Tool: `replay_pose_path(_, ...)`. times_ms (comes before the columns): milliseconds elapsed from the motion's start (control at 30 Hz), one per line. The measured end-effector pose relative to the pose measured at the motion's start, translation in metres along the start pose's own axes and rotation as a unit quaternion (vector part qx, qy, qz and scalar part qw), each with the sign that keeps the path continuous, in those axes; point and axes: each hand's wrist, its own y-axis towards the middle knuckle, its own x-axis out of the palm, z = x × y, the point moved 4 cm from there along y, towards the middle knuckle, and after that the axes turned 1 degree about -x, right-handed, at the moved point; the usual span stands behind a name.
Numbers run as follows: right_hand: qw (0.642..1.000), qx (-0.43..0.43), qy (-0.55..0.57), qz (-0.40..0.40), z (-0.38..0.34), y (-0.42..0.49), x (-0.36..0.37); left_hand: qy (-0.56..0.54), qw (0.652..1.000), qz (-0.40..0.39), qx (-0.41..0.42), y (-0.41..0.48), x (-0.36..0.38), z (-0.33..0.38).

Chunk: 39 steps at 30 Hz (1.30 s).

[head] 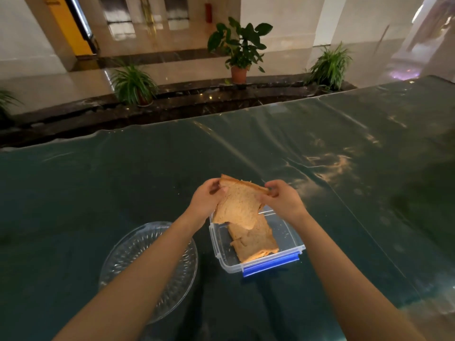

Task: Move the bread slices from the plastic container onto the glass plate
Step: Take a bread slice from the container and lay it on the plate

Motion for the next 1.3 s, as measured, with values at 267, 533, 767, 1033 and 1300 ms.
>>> replay_pose_path(267, 0.997, -0.021, 0.070, 0.010, -0.045, -0.006, 0.067, -0.033, 0.997, 0.065, -0.034, -0.028, -0.075, -0.021)
replay_pose_path(533, 0.989, -0.084, 0.098, -0.067, -0.077, -0.028, 0.170, -0.093, 0.975, 0.151, -0.132, -0.060, -0.157, -0.088)
replay_pose_path(767, 0.988, -0.042, 0.066, -0.130, -0.072, -0.035, 0.234, -0.137, 0.953, 0.177, -0.203, -0.073, -0.187, -0.147)
replay_pose_path(1033, 0.990, 0.005, 0.009, -0.142, -0.065, -0.021, 0.279, -0.144, 0.935, 0.201, -0.255, -0.064, -0.196, -0.186)
replay_pose_path(1300, 0.993, -0.008, -0.057, -0.106, -0.064, -0.006, 0.297, -0.024, 0.951, 0.199, -0.236, -0.040, -0.199, -0.194)
